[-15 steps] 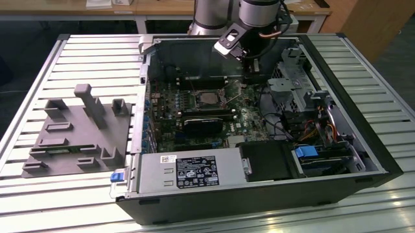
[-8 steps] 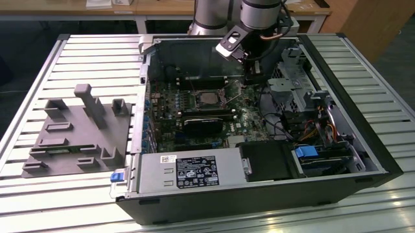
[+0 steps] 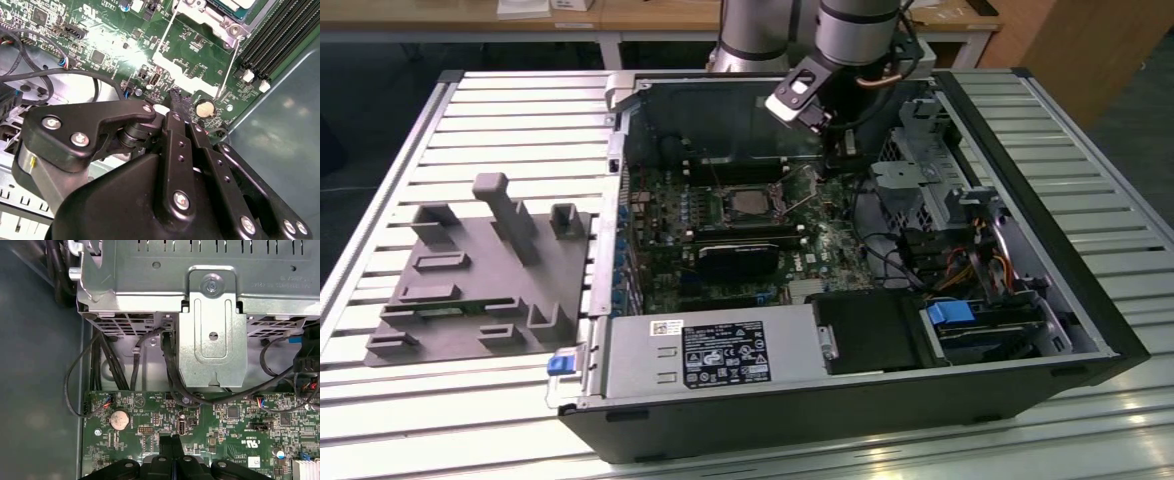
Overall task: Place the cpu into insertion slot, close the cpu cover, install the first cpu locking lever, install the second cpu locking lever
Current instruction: 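Close the cpu cover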
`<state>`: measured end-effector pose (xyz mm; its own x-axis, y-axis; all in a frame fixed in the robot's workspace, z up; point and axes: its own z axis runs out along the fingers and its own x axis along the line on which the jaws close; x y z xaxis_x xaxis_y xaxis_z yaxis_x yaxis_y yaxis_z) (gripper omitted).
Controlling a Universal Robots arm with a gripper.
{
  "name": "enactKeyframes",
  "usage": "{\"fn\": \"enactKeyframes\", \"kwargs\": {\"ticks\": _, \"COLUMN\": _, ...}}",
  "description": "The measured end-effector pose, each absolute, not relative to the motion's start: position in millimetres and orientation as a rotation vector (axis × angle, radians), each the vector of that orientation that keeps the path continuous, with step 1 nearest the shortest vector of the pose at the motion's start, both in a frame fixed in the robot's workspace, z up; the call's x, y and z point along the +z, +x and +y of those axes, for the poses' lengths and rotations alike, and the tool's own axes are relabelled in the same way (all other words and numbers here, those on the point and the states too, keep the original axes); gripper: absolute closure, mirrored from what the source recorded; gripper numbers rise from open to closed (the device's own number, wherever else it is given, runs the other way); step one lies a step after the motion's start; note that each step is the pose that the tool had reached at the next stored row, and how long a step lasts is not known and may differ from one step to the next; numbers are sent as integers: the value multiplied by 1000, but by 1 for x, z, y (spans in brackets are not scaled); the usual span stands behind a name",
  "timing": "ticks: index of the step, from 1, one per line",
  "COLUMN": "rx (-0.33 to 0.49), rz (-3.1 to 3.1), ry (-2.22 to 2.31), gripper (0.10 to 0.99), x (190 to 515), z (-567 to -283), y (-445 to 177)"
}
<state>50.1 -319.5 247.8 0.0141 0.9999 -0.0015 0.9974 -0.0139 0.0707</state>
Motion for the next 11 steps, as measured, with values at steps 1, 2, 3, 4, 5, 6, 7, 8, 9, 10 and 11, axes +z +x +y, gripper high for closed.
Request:
{"fn": "enactKeyframes", "kwargs": {"ticks": 1, "rx": 74, "rz": 2169, "ry": 2200, "gripper": 984, "x": 247, "z": -319, "y": 51}}
{"fn": "enactKeyframes", "kwargs": {"ticks": 2, "rx": 74, "rz": 2169, "ry": 2200, "gripper": 984, "x": 247, "z": -319, "y": 51}}
{"fn": "enactKeyframes", "kwargs": {"ticks": 3, "rx": 73, "rz": 2169, "ry": 2200, "gripper": 984, "x": 245, "z": -319, "y": 51}}
{"fn": "enactKeyframes", "kwargs": {"ticks": 4, "rx": 73, "rz": 2170, "ry": 2200, "gripper": 984, "x": 243, "z": -319, "y": 51}}
{"fn": "enactKeyframes", "kwargs": {"ticks": 5, "rx": 72, "rz": 2170, "ry": 2200, "gripper": 984, "x": 242, "z": -319, "y": 51}}
{"fn": "enactKeyframes", "kwargs": {"ticks": 6, "rx": 72, "rz": 2170, "ry": 2201, "gripper": 984, "x": 241, "z": -319, "y": 51}}
{"fn": "enactKeyframes", "kwargs": {"ticks": 7, "rx": 71, "rz": 2170, "ry": 2201, "gripper": 984, "x": 240, "z": -319, "y": 51}}
{"fn": "enactKeyframes", "kwargs": {"ticks": 8, "rx": 71, "rz": 2170, "ry": 2201, "gripper": 984, "x": 239, "z": -319, "y": 51}}
{"fn": "enactKeyframes", "kwargs": {"ticks": 9, "rx": 70, "rz": 2170, "ry": 2201, "gripper": 984, "x": 238, "z": -319, "y": 51}}
{"fn": "enactKeyframes", "kwargs": {"ticks": 10, "rx": 70, "rz": 2170, "ry": 2201, "gripper": 984, "x": 238, "z": -319, "y": 51}}
{"fn": "enactKeyframes", "kwargs": {"ticks": 11, "rx": 70, "rz": 2170, "ry": 2201, "gripper": 984, "x": 238, "z": -319, "y": 51}}
